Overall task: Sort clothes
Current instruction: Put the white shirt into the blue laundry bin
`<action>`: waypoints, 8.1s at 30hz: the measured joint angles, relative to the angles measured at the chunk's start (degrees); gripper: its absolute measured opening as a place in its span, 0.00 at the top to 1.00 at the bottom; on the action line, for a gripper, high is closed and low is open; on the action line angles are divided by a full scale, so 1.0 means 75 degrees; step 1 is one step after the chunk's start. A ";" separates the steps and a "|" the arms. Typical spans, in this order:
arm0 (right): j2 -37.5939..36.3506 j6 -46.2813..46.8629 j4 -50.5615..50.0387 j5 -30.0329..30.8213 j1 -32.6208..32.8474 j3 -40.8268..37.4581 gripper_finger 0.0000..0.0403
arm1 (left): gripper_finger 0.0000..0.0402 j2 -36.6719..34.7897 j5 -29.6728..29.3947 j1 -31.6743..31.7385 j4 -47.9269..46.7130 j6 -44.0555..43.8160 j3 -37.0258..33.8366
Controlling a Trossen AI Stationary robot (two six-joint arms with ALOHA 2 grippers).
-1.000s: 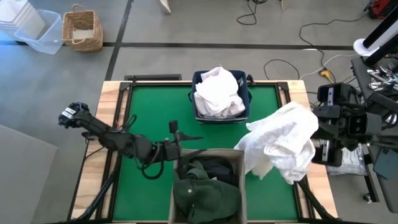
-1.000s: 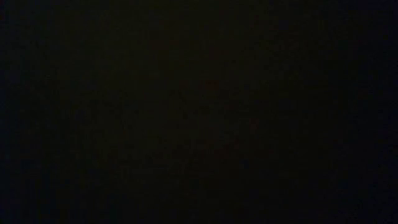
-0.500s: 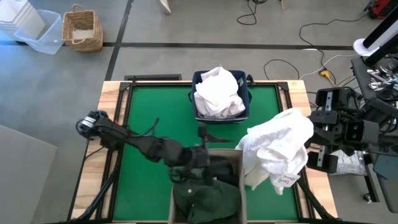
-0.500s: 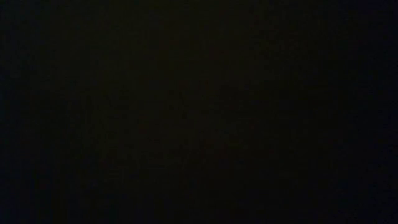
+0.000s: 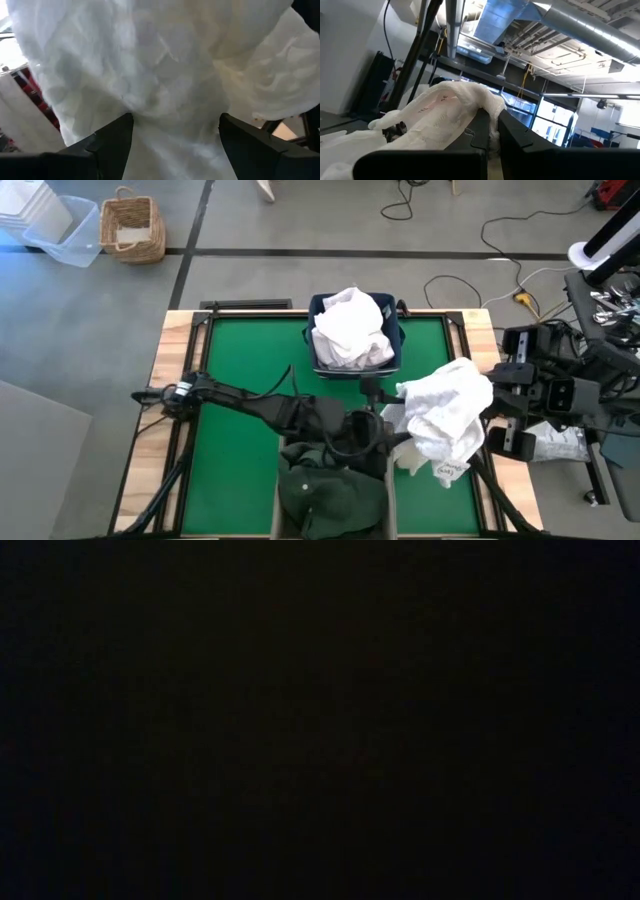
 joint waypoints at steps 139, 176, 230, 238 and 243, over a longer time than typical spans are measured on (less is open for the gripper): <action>0.0769 0.5779 -0.6578 -0.0262 -0.2261 0.0154 0.90 | 0.23 -0.1695 -0.0870 -0.0461 -0.8427 -0.3355 0.1460; 0.0947 0.4382 -0.6503 -0.0268 -0.3170 0.2076 0.90 | 0.15 -0.2157 -0.4180 -0.2176 -1.1235 -0.6646 0.1439; 0.3793 0.2717 -0.8570 -0.1320 -0.8928 0.4013 0.90 | 0.15 -0.2081 -0.4478 -0.3022 -1.1909 -0.8410 0.0973; 0.4113 0.3476 -0.9441 -0.2873 -0.9413 0.4001 0.90 | 0.15 -0.2081 -0.4471 -0.3022 -1.1910 -0.8410 0.0973; 0.4233 0.3692 -0.9783 -0.3619 -0.9666 0.3984 0.90 | 0.15 -0.2081 -0.4343 -0.3022 -1.1910 -0.8410 0.0929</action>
